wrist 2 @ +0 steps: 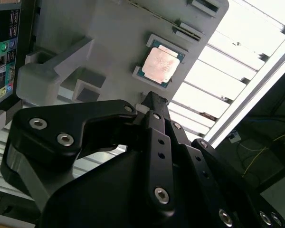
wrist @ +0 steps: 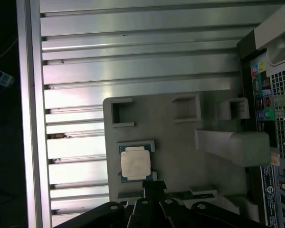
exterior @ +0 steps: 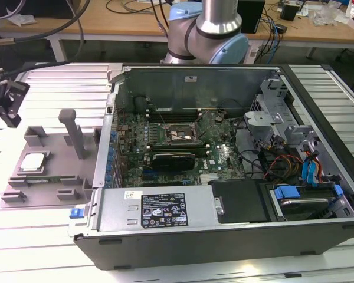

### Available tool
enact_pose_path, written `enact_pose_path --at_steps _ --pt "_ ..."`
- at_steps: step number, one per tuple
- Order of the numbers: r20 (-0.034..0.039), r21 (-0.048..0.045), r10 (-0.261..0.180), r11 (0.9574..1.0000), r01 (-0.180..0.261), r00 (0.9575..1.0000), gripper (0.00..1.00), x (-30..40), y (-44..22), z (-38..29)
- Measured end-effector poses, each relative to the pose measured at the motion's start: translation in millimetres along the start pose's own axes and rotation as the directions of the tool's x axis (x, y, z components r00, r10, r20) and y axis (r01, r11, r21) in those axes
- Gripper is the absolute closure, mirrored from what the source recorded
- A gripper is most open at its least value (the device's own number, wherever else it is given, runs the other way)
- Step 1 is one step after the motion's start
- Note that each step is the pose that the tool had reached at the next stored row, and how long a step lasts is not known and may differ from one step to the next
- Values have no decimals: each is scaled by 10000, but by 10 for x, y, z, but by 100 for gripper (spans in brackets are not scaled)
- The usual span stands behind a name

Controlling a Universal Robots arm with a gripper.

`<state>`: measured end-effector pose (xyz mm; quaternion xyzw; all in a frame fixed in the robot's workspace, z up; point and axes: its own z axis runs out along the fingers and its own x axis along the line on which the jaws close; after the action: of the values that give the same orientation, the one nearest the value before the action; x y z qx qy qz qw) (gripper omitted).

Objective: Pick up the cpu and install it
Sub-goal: 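Pick up the cpu and move it towards the insertion slot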

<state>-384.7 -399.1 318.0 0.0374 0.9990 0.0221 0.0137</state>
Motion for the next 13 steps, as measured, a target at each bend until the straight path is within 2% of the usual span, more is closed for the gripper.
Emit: enact_pose_path --at_steps 5,13 --pt "0 -1 -1 10000 1 10000 89 13 -7 125" --pt "1 -1 0 10000 0 10000 89 32 -11 196"
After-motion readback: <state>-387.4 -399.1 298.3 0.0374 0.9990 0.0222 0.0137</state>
